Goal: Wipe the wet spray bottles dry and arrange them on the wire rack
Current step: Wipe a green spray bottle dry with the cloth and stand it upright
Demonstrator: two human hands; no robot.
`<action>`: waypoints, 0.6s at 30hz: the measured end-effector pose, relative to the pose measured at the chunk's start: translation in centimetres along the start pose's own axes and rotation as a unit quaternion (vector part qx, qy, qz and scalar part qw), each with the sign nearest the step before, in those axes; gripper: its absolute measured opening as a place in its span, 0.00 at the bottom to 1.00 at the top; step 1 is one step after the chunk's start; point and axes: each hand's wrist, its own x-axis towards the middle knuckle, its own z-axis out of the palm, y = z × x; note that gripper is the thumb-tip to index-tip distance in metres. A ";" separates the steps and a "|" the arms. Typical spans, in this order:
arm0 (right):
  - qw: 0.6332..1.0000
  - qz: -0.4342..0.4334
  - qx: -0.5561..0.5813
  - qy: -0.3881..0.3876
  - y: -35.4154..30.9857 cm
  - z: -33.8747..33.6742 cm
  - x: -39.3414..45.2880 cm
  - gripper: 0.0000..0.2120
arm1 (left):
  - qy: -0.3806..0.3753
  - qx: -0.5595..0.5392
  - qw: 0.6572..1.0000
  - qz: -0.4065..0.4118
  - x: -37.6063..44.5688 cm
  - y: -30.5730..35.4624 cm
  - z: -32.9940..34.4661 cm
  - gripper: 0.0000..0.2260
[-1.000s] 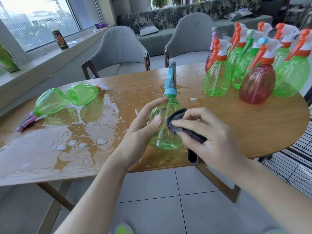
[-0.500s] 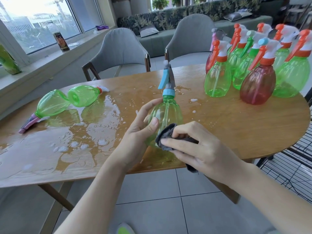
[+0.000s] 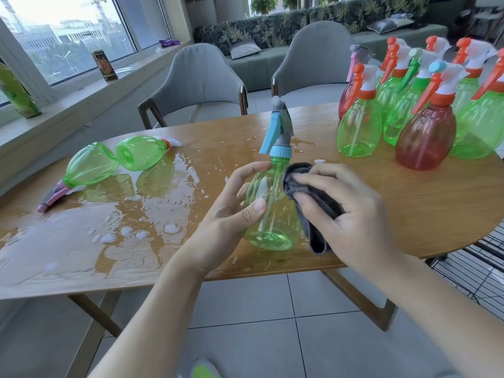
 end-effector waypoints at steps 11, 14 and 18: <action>1.000 0.001 0.011 -0.017 0.0 0.4 1.0 0.11 | 0.036 -0.012 0.999 0.014 0.1 0.1 0.4 0.22; 0.997 -0.034 0.030 -0.062 -0.2 0.6 -0.1 0.10 | 0.074 -0.056 0.996 0.005 0.4 0.0 0.7 0.21; 0.984 -0.102 0.041 -0.137 -0.5 1.0 -1.7 0.09 | 0.109 -0.044 0.993 -0.015 0.6 0.1 0.7 0.21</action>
